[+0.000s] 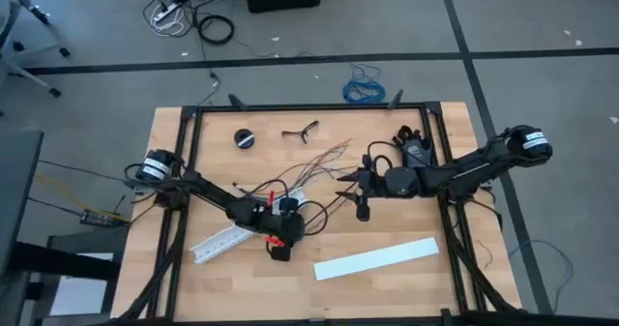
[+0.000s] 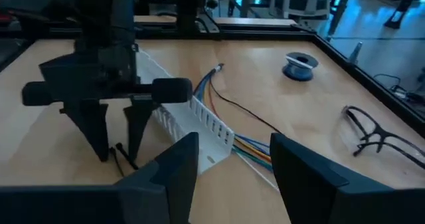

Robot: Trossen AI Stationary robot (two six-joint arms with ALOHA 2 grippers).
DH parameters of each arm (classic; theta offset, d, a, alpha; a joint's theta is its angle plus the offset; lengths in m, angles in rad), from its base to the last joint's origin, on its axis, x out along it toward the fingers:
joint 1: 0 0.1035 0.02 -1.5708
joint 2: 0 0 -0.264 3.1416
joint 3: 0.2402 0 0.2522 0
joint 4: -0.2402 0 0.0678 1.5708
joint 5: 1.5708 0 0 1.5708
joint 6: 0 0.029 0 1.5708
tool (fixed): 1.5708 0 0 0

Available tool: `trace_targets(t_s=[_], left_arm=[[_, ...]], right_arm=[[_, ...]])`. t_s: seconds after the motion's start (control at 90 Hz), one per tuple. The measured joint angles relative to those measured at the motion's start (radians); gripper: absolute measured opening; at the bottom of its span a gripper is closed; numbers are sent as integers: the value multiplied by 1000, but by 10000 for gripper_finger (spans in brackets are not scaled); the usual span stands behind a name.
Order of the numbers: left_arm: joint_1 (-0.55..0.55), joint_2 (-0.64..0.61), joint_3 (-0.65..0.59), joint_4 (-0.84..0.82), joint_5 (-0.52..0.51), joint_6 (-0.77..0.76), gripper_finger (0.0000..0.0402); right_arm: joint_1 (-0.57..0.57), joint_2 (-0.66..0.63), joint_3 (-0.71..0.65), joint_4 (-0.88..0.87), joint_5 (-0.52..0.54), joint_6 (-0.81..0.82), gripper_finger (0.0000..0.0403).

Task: Ziptie cables
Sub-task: Insert the black zip tie into the locking head

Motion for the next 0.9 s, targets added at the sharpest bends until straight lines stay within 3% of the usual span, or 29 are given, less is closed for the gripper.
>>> trace_targets(t_s=[0.4, 0.589, 0.767, 0.9], left_arm=[[0, 1, -2, -11, -48, 54, 10], [0, 2, 9, -30, -98, 84, 2], [-8, 6, 87, -159, -115, 119, 0], [-24, 6, 148, -239, -188, 159, 0]], right_arm=[[0, 0, 0, 9, 0, -8, 181], [0, 0, 0, 22, 0, -16, 181], [0, 0, 0, 23, 0, -17, 181], [1, 0, 0, 23, -1, -17, 181]])
